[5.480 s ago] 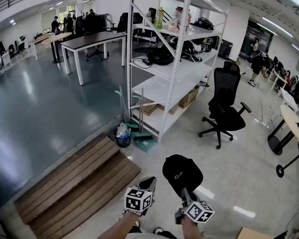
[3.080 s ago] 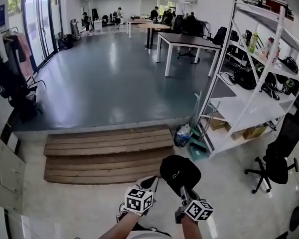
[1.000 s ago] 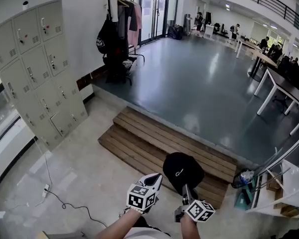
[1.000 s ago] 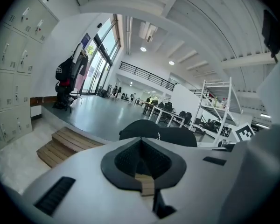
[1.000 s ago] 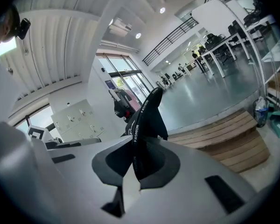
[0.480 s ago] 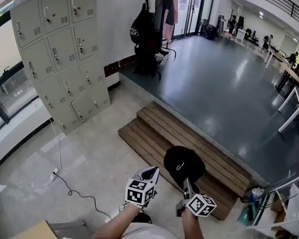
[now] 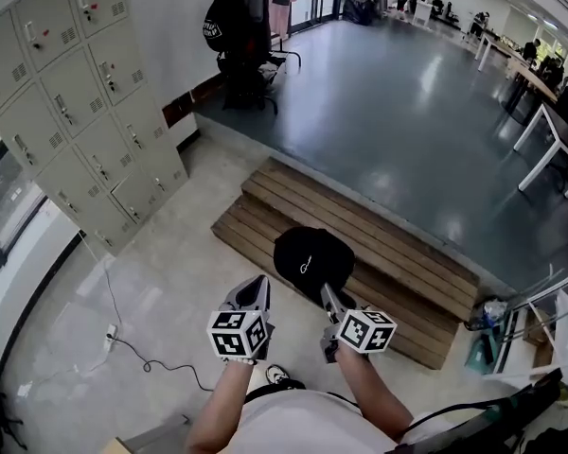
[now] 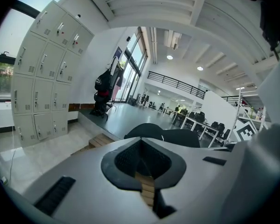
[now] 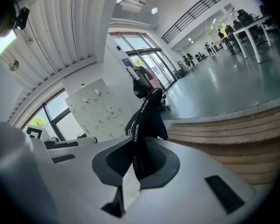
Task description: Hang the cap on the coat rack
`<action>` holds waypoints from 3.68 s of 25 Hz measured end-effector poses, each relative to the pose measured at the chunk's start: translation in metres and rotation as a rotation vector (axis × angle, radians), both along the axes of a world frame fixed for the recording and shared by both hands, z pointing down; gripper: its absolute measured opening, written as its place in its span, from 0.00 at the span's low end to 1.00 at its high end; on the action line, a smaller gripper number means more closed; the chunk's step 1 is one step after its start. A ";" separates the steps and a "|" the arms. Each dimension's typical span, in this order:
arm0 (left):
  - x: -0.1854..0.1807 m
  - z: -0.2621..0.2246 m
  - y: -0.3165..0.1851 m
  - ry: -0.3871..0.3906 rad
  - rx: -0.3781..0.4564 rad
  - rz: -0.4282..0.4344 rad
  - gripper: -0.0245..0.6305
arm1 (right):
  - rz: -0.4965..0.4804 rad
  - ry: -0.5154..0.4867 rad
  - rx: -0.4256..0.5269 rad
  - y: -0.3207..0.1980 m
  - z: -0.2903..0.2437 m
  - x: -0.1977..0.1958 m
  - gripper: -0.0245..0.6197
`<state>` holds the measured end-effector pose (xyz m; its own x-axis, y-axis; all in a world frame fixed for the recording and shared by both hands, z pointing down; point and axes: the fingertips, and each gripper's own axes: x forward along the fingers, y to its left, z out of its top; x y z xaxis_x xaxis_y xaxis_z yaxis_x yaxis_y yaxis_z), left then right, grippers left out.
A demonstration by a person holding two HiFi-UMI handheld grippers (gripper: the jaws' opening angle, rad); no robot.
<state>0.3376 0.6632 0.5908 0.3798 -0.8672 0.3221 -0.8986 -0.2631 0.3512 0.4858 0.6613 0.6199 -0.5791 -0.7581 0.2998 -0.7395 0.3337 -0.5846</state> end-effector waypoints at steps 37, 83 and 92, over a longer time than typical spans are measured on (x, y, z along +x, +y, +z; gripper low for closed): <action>-0.230 0.002 -0.224 -0.068 0.015 -0.244 0.04 | -0.189 -0.082 0.090 -0.285 -0.022 -0.224 0.07; -0.493 -0.032 -0.686 -0.029 0.062 0.037 0.04 | 0.136 -0.026 0.218 -0.683 -0.093 -0.452 0.07; -0.492 -0.027 -0.729 -0.014 0.051 0.091 0.04 | 0.163 -0.025 0.203 -0.722 -0.088 -0.470 0.07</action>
<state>-0.1546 -0.0655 0.5636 0.4539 -0.8447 0.2838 -0.8747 -0.3615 0.3229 0.0161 -0.0610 0.5319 -0.4497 -0.8853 0.1188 -0.7793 0.3239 -0.5364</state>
